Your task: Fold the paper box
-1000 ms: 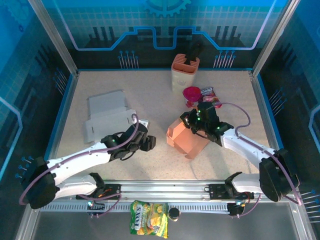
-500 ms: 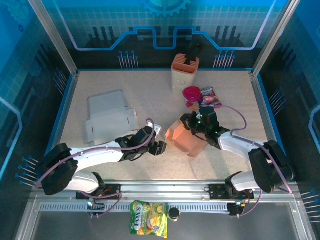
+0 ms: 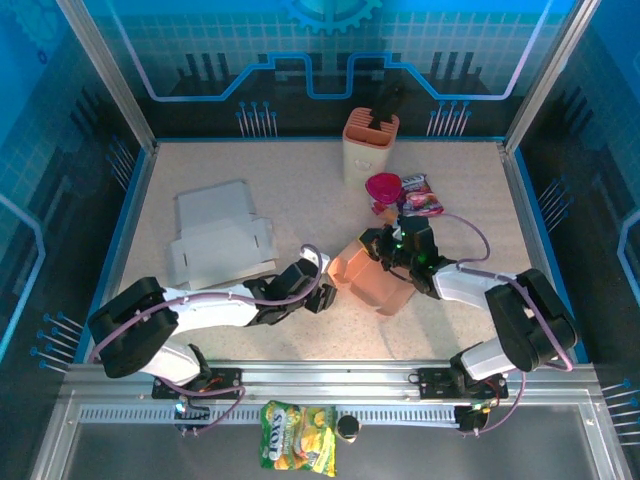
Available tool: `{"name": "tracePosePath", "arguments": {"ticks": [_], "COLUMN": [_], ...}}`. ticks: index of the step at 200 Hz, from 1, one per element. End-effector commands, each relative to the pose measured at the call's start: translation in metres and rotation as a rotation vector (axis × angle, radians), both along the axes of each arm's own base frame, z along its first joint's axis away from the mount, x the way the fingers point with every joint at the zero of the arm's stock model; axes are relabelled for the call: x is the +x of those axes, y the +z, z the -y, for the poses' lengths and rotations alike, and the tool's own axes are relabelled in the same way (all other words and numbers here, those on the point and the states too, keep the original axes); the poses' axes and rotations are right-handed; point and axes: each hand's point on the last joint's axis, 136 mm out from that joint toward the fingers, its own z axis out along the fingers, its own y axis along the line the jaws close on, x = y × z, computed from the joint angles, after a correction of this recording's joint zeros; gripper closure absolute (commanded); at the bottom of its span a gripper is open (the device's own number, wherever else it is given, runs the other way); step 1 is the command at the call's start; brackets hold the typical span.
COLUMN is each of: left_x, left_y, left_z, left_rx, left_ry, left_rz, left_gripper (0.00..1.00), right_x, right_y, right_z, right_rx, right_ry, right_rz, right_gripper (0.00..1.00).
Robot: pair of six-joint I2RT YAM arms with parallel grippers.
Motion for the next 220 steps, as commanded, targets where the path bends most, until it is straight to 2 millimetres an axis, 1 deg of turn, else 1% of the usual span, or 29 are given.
{"name": "tracePosePath", "arguments": {"ticks": [1,16,46,60,84,112,146,158,184,199,220], "left_x": [0.003,0.001,-0.001,-0.001,0.003,0.012,0.020,0.022,0.024,0.023,0.022], "left_y": [0.007,0.006,0.005,0.004,0.006,0.006,0.005,0.006,0.013,0.015,0.016], "left_z": [-0.005,-0.007,0.000,0.001,0.007,0.015,0.026,0.029,0.034,0.038,0.045], "left_rx": [0.013,0.016,0.019,0.022,0.025,0.040,0.048,0.038,0.003,-0.011,-0.027], "left_ry": [-0.011,-0.026,-0.082,-0.097,-0.120,-0.132,-0.145,-0.144,-0.144,-0.151,-0.157], "left_rz": [0.074,0.083,0.088,0.098,0.116,0.131,0.128,0.137,0.156,0.159,0.160], "left_gripper": [0.43,0.46,0.44,0.45,0.45,0.45,0.50,0.54,0.59,0.60,0.59], "right_x": [0.000,0.000,0.001,0.001,0.000,-0.001,0.000,-0.001,-0.002,-0.003,-0.003], "right_y": [-0.008,-0.011,-0.008,-0.007,-0.004,-0.003,-0.004,-0.003,-0.002,-0.001,-0.001], "right_z": [0.004,0.006,0.006,0.006,0.005,0.005,0.004,0.004,0.003,0.004,0.005], "right_rx": [0.001,0.004,0.020,0.018,0.020,0.020,0.028,0.033,0.044,0.050,0.051], "right_ry": [-0.004,-0.006,-0.004,0.000,0.004,0.006,0.009,0.010,0.009,0.003,-0.005], "right_rz": [-0.001,-0.005,0.005,0.006,0.009,0.010,0.015,0.019,0.025,0.031,0.036], "right_gripper": [1.00,1.00,1.00,1.00,1.00,1.00,1.00,1.00,1.00,1.00,1.00]}}
